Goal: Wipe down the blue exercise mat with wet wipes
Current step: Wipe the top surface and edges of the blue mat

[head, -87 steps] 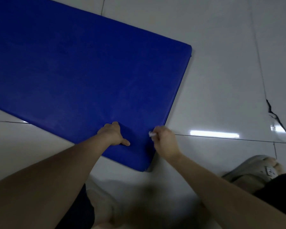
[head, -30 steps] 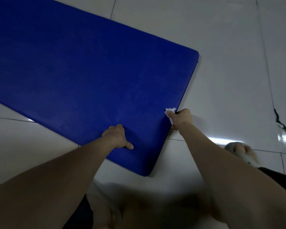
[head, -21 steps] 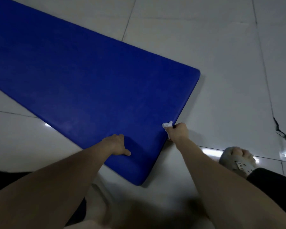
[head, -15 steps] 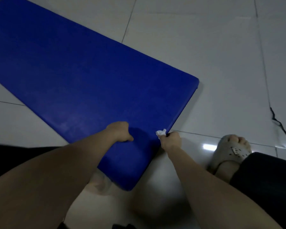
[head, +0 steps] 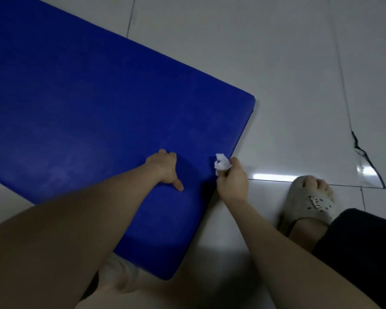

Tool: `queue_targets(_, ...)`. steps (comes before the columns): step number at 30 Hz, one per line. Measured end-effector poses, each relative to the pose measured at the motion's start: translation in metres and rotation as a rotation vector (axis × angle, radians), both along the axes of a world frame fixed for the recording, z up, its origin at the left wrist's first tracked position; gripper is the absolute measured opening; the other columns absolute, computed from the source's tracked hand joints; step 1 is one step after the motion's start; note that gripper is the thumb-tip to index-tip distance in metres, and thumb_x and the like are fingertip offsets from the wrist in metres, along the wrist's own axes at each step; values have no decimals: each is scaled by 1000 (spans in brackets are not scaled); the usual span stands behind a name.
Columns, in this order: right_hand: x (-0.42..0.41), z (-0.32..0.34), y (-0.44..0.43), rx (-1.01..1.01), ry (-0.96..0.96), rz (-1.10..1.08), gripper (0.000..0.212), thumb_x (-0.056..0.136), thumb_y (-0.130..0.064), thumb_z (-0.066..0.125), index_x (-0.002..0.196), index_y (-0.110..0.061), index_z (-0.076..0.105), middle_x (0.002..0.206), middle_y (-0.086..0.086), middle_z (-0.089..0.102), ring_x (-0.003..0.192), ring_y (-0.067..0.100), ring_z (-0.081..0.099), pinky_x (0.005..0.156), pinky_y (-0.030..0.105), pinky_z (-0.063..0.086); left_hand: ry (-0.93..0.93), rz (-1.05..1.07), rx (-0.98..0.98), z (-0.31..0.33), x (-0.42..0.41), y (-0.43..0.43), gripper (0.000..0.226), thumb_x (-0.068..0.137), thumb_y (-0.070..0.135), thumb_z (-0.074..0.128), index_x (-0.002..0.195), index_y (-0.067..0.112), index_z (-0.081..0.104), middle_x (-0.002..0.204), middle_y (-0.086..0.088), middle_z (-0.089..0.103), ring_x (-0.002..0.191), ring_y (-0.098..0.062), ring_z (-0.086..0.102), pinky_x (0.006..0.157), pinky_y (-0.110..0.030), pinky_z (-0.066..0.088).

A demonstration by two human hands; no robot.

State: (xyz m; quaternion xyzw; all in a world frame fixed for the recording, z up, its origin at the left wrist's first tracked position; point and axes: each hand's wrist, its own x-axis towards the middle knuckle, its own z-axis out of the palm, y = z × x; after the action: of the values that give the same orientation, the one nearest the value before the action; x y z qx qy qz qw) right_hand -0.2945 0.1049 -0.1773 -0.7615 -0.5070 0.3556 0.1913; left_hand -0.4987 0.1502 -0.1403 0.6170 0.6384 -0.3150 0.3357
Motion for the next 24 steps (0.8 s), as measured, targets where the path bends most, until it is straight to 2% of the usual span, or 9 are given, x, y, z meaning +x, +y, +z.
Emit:
queue_targets(4,2,-5,22,6,50,40,7,99,-19,53,96,-16,58,90,1,68,81,21,65,72,38,54,9,-4,9,-6,0,1,120,59,69,85,153,19,30,144,-7,37,123,-25,49,92,-38,52)
queue_targets(7,8,-2,44,47,-58,90,11,97,-11,50,97,-10,61,98,7,62,80,20,58,69,32,45,2,4,9,-8,0,0,120,60,69,85,153,19,29,143,-7,37,124,-25,48,94,-38,51)
queue_targets(10,18,2,68,14,-55,207,15,96,-20,51,83,-17,55,99,7,59,78,20,58,71,32,47,-2,12,-4,-7,1,0,120,61,67,86,154,18,28,144,-8,36,125,-26,47,95,-39,50)
queue_targets(12,23,5,77,-40,-46,322,22,91,-32,58,73,-21,51,92,7,65,76,20,62,67,33,50,-4,15,-2,-7,1,0,122,61,68,86,155,18,26,145,-8,35,127,-26,46,97,-40,50)
queue_targets(14,27,10,87,-84,-68,403,37,91,-39,64,73,-9,54,75,5,60,66,19,56,57,30,43,-8,9,1,-7,1,1,124,60,68,86,156,18,25,146,-9,35,128,-27,46,99,-40,50)
queue_targets(16,31,14,97,-131,-141,451,32,94,-32,66,74,-9,54,74,5,59,70,21,57,57,30,41,-16,16,-7,-7,0,1,124,60,68,86,156,18,24,147,-9,34,129,-27,45,100,-41,50)
queue_targets(18,37,11,107,-113,-159,416,12,92,-17,67,86,-13,58,85,6,62,81,25,62,64,30,43,-16,10,-6,-6,1,2,124,60,68,86,156,18,24,146,-9,35,128,-26,46,100,-41,50)
queue_targets(21,41,4,111,-65,-109,279,26,91,-16,71,112,-13,56,95,3,63,84,20,61,68,26,44,-21,19,-4,-6,0,2,124,59,68,86,155,18,26,145,-9,36,126,-26,46,99,-40,50)
queue_targets(24,34,1,103,-17,-85,123,15,92,-20,70,95,-13,57,85,3,64,71,14,60,57,22,40,-19,16,-3,-6,0,0,125,59,68,86,155,18,25,145,-8,35,127,-26,46,99,-40,51)
